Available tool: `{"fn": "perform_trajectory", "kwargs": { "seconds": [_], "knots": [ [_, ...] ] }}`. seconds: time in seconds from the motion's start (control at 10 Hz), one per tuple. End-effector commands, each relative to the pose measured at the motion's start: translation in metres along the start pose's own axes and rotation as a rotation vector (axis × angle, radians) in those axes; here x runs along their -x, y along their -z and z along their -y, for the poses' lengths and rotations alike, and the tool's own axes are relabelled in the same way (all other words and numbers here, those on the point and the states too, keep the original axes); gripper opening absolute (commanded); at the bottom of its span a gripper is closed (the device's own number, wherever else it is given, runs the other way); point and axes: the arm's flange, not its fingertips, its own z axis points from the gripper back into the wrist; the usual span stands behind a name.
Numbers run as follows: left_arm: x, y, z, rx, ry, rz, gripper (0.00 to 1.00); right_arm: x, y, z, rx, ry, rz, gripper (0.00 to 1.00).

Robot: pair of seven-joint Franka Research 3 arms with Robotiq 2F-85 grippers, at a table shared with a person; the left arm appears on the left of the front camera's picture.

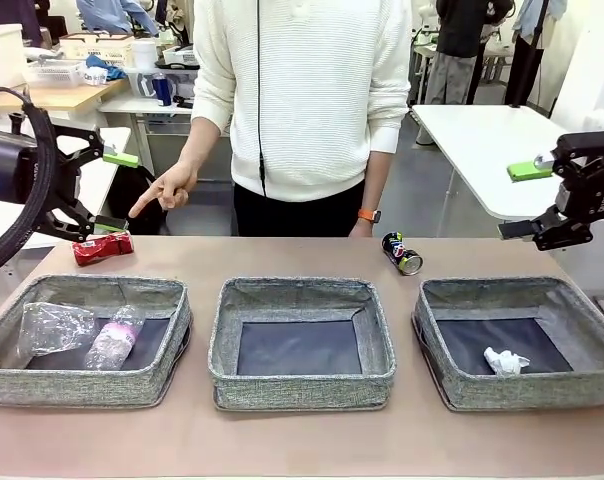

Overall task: Sort the waste into the appropriate baskets.
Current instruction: Pick up the waste item pointed out by the person.

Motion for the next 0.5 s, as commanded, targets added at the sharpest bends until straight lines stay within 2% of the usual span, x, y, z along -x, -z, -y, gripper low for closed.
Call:
{"fn": "perform_trajectory", "kwargs": {
  "seconds": [0.0, 0.1, 0.2, 0.3, 0.4],
  "knots": [
    [0.0, 0.0, 0.0, 0.0, 0.0, 0.0, 1.0, -0.001, 0.001, -0.002, -0.021, -0.012, 0.007, 1.0],
    [-0.02, 0.006, 0.005, -0.129, 0.117, 0.08, 1.0, -0.001, 0.001, -0.002, -0.021, -0.012, 0.007, 1.0],
    [-0.046, 0.009, 0.005, -0.352, 0.34, 0.22, 1.0, -0.001, 0.001, -0.002, -0.021, -0.012, 0.007, 1.0],
    [-0.07, 0.01, 0.002, -0.431, 0.549, 0.208, 1.0, -0.001, 0.001, -0.002, -0.021, -0.012, 0.007, 1.0],
    [-0.091, 0.011, -0.004, -0.656, 0.705, 0.253, 1.0, -0.001, 0.001, -0.002, -0.021, -0.012, 0.007, 1.0]
  ]
}}
